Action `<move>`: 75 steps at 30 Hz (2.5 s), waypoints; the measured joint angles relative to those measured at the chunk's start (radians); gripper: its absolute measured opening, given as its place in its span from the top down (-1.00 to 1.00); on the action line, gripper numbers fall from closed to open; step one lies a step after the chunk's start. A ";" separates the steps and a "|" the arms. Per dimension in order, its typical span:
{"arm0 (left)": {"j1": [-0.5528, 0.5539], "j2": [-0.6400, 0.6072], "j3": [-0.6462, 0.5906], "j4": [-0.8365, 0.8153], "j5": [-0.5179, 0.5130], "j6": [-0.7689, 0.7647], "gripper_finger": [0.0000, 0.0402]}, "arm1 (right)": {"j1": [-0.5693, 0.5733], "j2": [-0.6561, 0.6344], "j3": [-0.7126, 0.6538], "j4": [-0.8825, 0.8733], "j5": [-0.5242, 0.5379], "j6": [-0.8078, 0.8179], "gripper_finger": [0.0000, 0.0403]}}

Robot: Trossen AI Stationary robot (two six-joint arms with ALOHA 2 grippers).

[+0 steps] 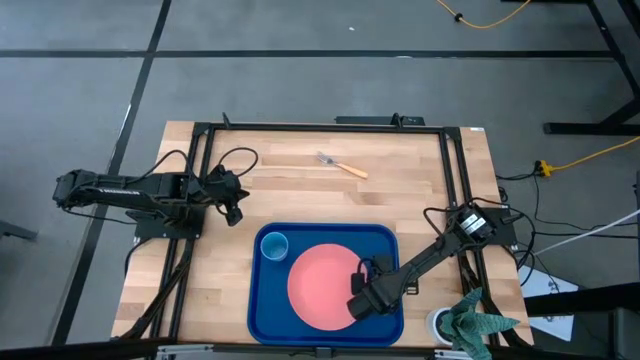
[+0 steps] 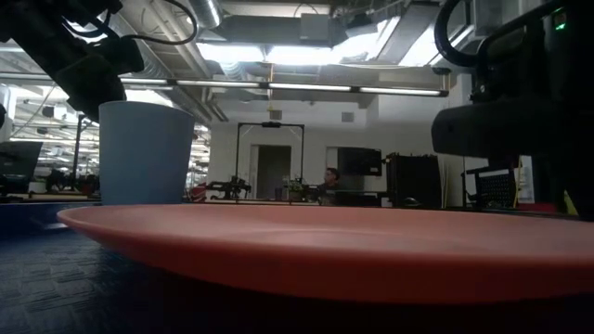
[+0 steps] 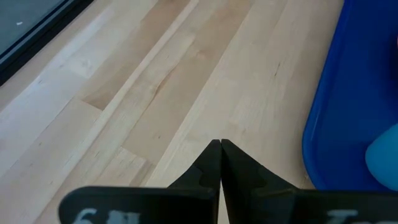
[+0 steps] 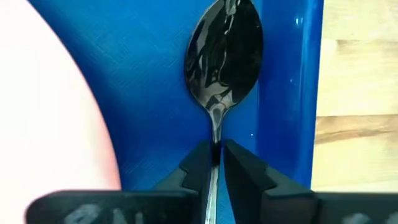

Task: Pick and place plate/cup/fork/spoon on tray
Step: Put the black spoon on the blue tray to the right of the pink plate, then adjust the pink plate and blue cup on the blue tray

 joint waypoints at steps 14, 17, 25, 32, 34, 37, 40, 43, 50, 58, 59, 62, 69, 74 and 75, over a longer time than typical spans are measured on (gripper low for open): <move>0.000 0.000 0.000 0.000 -0.003 0.003 1.00 | 0.013 0.000 0.000 -0.003 0.124 0.006 0.74; 0.000 0.000 0.000 0.000 -0.003 0.003 1.00 | 0.013 0.000 0.000 -0.003 0.111 0.006 0.74; 0.000 0.000 0.000 0.000 -0.004 0.003 1.00 | 0.020 0.000 0.027 -0.023 0.095 0.003 0.55; 0.000 0.000 0.000 0.000 -0.008 0.004 1.00 | 0.030 0.000 0.109 -0.096 0.101 0.004 0.34; 0.000 0.000 0.000 0.000 -0.008 0.004 1.00 | 0.030 0.000 0.140 -0.098 0.103 -0.006 0.34; 0.000 0.000 0.000 0.000 -0.008 0.004 1.00 | 0.030 0.000 0.181 -0.092 0.103 -0.034 0.35; 0.000 0.000 0.000 0.000 -0.008 0.004 1.00 | 0.030 0.000 0.213 -0.074 0.103 -0.053 0.35; 0.000 0.000 0.000 0.000 -0.008 0.004 1.00 | 0.030 0.000 0.234 -0.055 0.104 -0.055 0.34; 0.000 0.000 0.000 0.000 -0.008 0.004 1.00 | 0.024 0.000 0.235 -0.023 0.104 -0.052 0.35; 0.000 0.000 0.000 0.000 -0.008 0.002 1.00 | 0.011 0.000 0.235 0.003 0.105 -0.050 0.35; 0.000 0.000 0.000 0.000 -0.008 0.003 1.00 | 0.011 0.000 0.235 0.005 0.105 -0.040 0.35; 0.000 0.000 0.000 0.000 -0.008 0.003 1.00 | 0.005 0.000 0.235 0.007 0.104 0.031 0.35; 0.000 0.000 0.000 0.003 -0.008 0.003 1.00 | -0.046 0.000 0.235 -0.010 0.302 -0.115 0.35; 0.000 0.000 0.000 0.003 -0.008 0.003 1.00 | -0.089 0.000 0.235 -0.021 0.119 -0.235 0.35; 0.000 0.000 0.000 0.003 -0.008 0.003 1.00 | -0.092 0.000 0.235 -0.027 0.073 -0.236 0.35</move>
